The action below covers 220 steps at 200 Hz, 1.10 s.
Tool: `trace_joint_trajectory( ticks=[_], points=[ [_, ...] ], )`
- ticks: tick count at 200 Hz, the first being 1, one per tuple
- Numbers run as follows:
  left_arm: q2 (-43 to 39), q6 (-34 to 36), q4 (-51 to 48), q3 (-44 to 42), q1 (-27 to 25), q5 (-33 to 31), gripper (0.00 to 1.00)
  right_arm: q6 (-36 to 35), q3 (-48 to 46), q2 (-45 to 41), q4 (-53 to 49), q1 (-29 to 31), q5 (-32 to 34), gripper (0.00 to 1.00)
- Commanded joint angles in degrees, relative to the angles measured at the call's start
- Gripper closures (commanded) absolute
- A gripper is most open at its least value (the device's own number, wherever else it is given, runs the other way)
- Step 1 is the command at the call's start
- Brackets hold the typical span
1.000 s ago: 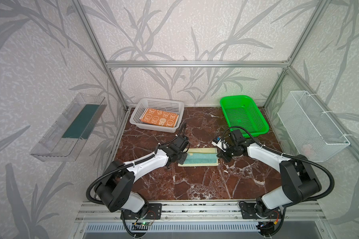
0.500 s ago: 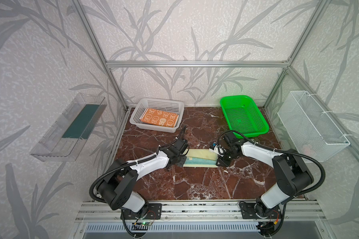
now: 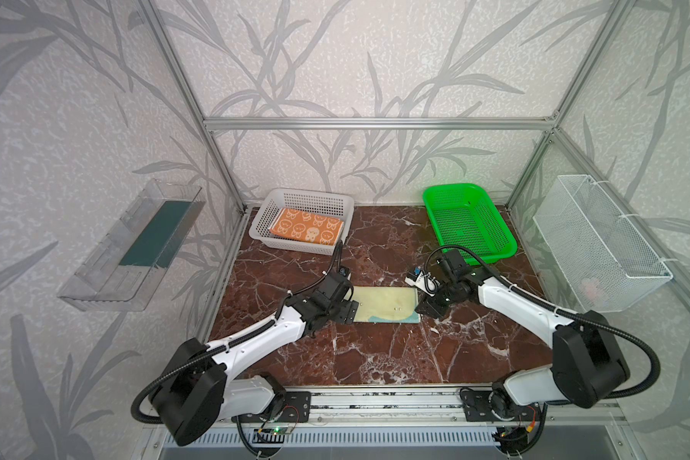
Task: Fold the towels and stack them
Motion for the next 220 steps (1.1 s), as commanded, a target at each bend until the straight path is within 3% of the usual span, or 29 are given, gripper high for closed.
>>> trace_joint_trajectory(
  ticks=[1, 45, 88, 149, 176, 220],
  points=[
    [-3.35, -5.14, 3.13, -3.29, -0.11, -5.42, 0.01, 5.75, -0.66, -2.62, 4.77, 0.28, 0.21, 0.48],
    [-2.54, -8.19, 5.12, -4.27, 1.09, -1.74, 0.01, 19.45, -0.06, -1.26, 9.76, 2.21, -2.67, 0.54],
    [3.82, -12.69, 4.49, -1.84, 3.37, 4.09, 0.01, 26.50, 0.45, 4.98, 12.63, 6.38, -0.49, 0.54],
    [7.34, -15.87, 9.97, -3.96, 7.09, 10.62, 0.03, 32.33, 0.31, 13.07, 15.03, 7.01, 1.97, 0.54],
    [10.96, -18.56, 15.28, -4.77, 9.71, 16.99, 0.14, 32.70, 0.48, 15.26, 15.51, 6.97, 2.59, 0.56],
    [17.87, -18.16, 13.81, -1.52, 10.74, 24.21, 0.35, 32.77, 1.01, 18.37, 15.43, 6.96, 3.08, 0.59]
  ],
)
